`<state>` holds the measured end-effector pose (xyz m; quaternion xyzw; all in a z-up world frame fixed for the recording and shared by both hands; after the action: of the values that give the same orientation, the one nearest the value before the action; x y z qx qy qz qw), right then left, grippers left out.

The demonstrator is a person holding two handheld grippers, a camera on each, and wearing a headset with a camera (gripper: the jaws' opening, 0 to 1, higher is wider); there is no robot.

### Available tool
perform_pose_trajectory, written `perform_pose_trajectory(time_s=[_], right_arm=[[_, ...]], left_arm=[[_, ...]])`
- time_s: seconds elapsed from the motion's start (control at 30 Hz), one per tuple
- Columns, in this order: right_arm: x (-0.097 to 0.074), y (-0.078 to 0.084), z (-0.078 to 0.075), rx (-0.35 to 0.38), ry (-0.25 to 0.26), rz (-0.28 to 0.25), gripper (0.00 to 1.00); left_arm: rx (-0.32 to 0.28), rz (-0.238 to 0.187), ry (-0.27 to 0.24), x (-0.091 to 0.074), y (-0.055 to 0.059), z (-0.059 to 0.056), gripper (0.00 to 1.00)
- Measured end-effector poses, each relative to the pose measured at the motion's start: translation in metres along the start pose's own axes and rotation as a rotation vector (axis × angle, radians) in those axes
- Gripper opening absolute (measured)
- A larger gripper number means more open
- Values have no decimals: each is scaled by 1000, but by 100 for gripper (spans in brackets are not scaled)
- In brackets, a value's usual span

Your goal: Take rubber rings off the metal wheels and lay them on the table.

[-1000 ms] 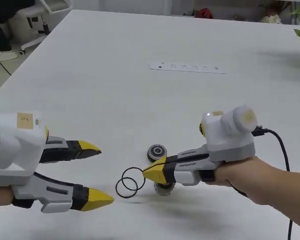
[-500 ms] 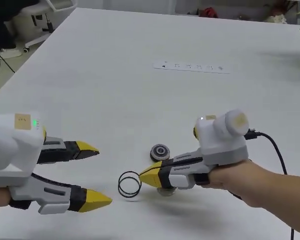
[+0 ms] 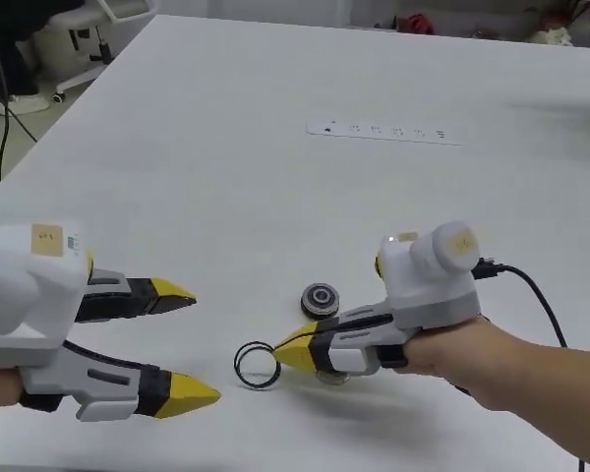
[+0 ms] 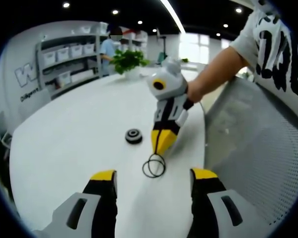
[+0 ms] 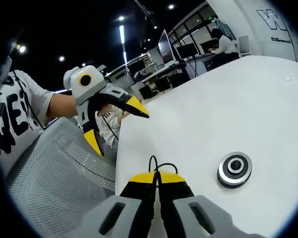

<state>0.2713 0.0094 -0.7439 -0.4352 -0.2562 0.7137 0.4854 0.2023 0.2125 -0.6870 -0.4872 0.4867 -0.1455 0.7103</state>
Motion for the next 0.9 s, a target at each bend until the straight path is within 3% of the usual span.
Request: perform_pose_trajectory(time_s=[0.9], right_arm=[[2, 3, -6, -4, 48, 8, 2]], left_arm=[[-2, 11, 12, 4, 1, -1, 60]])
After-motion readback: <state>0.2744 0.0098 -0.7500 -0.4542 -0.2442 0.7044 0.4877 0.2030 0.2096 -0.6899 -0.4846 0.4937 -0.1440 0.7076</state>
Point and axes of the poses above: the centre of the closed fingertips' face, and the gripper's own axes: x roughly forward along the fingers, z roughly to its left, y roughly out of its underside, the point moved 10 cm from there along -x, roughly backward along the fingers, and after that the axes turned 6 degrees about -y, right-handed, at the moved point
